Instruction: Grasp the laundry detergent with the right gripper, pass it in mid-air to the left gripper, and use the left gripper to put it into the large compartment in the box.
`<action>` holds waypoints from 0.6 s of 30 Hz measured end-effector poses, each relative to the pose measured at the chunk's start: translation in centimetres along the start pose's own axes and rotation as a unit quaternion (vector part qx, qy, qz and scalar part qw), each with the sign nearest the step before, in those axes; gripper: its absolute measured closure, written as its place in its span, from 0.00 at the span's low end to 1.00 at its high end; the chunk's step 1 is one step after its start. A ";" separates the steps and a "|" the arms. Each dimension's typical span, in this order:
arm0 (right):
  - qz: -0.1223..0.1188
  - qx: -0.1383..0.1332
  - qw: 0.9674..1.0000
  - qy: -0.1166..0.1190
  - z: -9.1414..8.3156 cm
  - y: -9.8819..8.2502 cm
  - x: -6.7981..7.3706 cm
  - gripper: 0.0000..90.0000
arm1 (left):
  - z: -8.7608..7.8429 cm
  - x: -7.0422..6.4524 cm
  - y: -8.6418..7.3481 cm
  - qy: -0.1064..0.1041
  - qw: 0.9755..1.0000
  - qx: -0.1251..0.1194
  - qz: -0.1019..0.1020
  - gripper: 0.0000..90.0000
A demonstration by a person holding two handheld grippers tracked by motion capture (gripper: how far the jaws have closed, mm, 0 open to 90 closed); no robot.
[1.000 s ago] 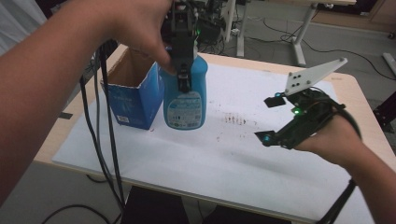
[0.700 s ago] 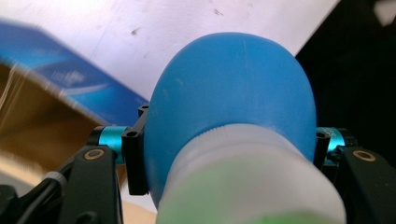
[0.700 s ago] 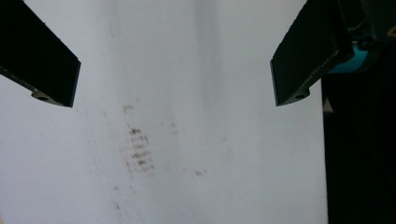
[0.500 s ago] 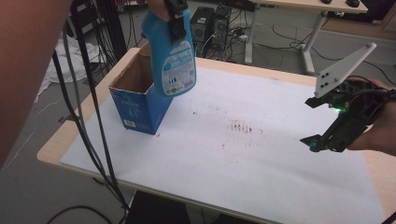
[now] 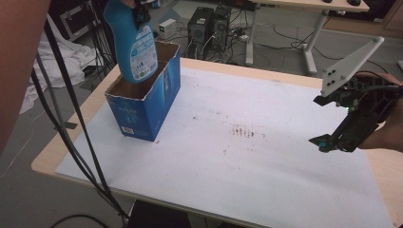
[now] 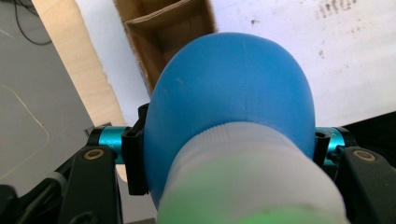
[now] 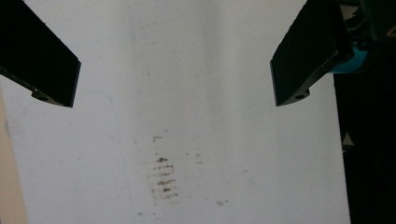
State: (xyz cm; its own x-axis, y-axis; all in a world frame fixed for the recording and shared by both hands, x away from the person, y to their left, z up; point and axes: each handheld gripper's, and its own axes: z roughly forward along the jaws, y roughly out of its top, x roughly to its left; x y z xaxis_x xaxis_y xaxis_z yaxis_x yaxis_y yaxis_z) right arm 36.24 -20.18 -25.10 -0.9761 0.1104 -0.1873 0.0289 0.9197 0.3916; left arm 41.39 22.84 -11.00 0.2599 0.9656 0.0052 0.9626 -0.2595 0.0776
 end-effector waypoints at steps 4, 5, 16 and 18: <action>0.005 -0.001 1.000 -0.001 0.1 0.0 -0.2 0.01 | 1.4 0.9 0.3 -0.004 1.000 0.003 -0.003 0.42; 0.006 0.001 1.000 -0.001 0.2 -0.1 -0.2 0.01 | 1.8 1.1 0.4 -0.004 1.000 0.007 0.001 0.42; 0.013 0.003 1.000 -0.008 0.2 -0.4 0.0 0.01 | 7.0 1.3 0.9 -0.003 0.991 0.026 0.131 0.42; 0.014 0.005 1.000 -0.007 0.3 -0.5 0.1 0.01 | 7.9 1.1 0.9 -0.004 0.986 0.025 0.163 0.42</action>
State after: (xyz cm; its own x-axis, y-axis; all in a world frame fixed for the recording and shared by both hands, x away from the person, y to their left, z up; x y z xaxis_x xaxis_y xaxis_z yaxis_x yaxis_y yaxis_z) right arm 36.20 -20.55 -25.55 -0.9716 0.1419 -0.1895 0.0584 0.9195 0.3888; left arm 43.16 23.57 -18.84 0.5560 0.8311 0.0142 0.8307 -0.5561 0.0237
